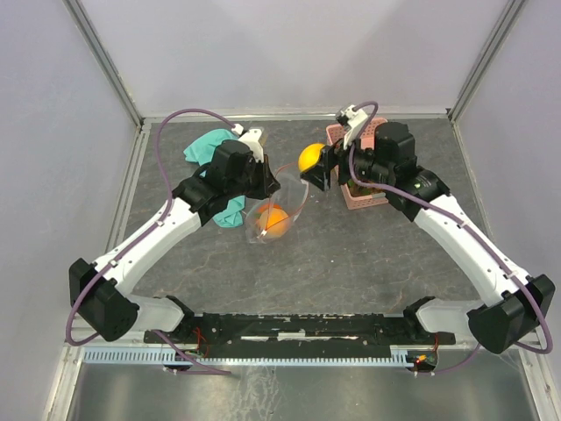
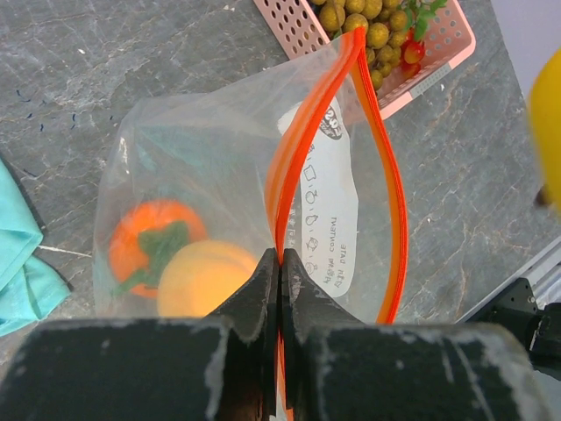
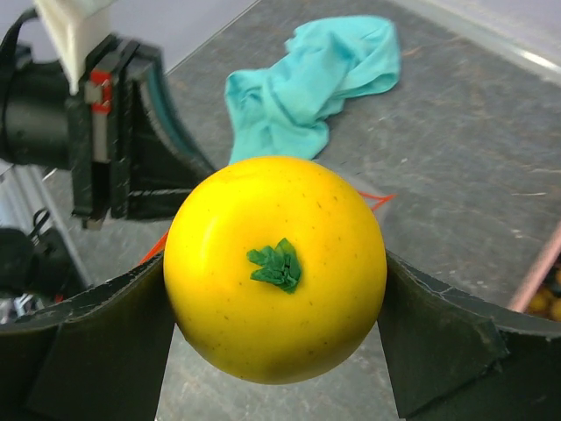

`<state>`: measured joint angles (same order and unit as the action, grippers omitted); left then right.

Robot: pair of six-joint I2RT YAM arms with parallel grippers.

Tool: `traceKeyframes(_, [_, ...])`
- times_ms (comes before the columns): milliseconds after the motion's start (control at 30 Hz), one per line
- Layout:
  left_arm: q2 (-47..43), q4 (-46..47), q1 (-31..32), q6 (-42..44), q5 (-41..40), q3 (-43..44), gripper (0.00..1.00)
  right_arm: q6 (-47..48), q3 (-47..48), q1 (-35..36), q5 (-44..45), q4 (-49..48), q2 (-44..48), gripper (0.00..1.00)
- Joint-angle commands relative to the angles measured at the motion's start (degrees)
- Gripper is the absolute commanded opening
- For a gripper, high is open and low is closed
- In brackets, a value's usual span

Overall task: Place the food in the zip-top bag and seal the zipper
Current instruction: Place the fake fruit in the zipper food storage bag.

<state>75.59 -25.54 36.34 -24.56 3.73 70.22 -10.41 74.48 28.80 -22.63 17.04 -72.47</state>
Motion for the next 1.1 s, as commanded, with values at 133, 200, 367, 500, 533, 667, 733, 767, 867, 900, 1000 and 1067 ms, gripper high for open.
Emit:
traceKeyframes(133, [0.9,3.1,-0.2,-0.4,3.2,3.1,0.03,-1.8,-2.3,5.0,-10.6,-7.4,-1.7,0.81])
traceKeyframes(200, [0.7,3.0,-0.2,-0.5,3.0,3.2,0.03,-1.8,-2.9,5.5,-10.8,-8.7,-2.7,0.81])
traceKeyframes(367, [0.0,2.6,-0.2,-0.5,2.2,3.1,0.03,-1.4,-3.7,5.9,-10.9,-9.0,-6.3,0.81])
traceKeyframes(500, [-0.2,2.1,-0.3,-0.5,1.5,3.0,0.03,-0.2,-5.8,5.9,-7.0,-8.7,-7.6,0.83])
traceKeyframes(533, [-0.3,2.1,-0.2,-0.6,1.5,3.0,0.03,0.3,-6.2,5.9,-6.3,-8.5,-7.7,0.84])
traceKeyframes(667, [-0.4,2.1,-0.2,-0.9,1.7,2.9,0.03,1.3,-7.0,5.9,-3.5,-8.2,-8.8,0.88])
traceKeyframes(733, [-0.4,2.1,-0.2,-1.1,1.8,2.9,0.03,1.2,-6.9,6.0,-1.3,-8.1,-9.4,0.9])
traceKeyframes(767, [-0.4,2.1,-0.2,-1.1,1.8,2.9,0.03,1.1,-6.7,5.9,0.0,-8.0,-9.6,0.92])
traceKeyframes(867, [-0.5,2.1,-0.2,-1.3,1.9,2.7,0.03,0.4,-5.5,6.0,4.1,-6.8,-10.3,0.96])
traceKeyframes(900, [-0.6,2.1,-0.2,-1.4,1.9,2.7,0.03,0.0,-4.9,6.0,4.8,-6.4,-10.5,1.0])
traceKeyframes(1000, [-0.5,2.1,-0.2,-1.9,2.3,2.5,0.03,-1.0,-3.6,6.0,5.8,-5.5,-10.9,0.99])
traceKeyframes(1067, [-0.5,2.2,-0.2,-2.2,2.6,2.4,0.03,-1.8,-2.9,5.9,6.0,-5.0,-10.8,0.99])
